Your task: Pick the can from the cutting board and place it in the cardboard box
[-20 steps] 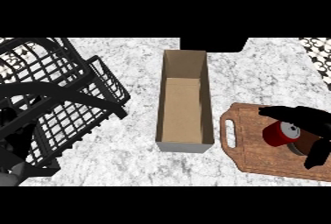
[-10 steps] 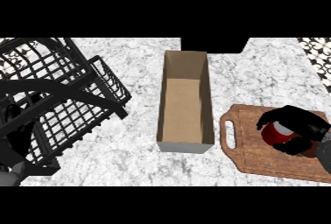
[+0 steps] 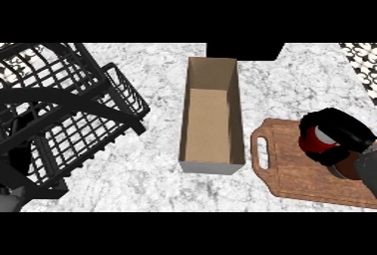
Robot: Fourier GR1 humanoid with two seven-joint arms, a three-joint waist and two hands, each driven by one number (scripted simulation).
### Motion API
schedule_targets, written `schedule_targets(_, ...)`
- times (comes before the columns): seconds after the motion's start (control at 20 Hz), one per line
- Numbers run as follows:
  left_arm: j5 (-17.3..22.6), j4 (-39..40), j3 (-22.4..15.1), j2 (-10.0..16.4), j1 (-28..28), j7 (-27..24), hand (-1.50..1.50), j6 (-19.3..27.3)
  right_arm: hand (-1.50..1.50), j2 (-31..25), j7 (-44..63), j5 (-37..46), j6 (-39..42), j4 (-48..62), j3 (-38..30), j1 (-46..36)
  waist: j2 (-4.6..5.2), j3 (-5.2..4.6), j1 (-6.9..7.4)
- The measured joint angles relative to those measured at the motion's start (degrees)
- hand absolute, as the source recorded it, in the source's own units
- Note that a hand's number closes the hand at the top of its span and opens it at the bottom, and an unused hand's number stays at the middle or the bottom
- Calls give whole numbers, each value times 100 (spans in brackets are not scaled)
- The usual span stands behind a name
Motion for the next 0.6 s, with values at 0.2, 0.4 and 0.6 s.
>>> schedule_targets(0.2,-106,51,-36,-73,-103,-17,0,15,150,6,-658,116,-184,788,-160,-797,56,-2,115)
schedule_targets(0.4,-129,61,-98,-139,-177,-14,0,-12,150,-49,-1423,183,-460,1618,-345,-1545,108,-7,225)
schedule_targets(0.6,-145,28,-106,-171,-140,18,0,-5,150,-99,-2052,-39,-555,2228,-726,-2152,116,-21,234)
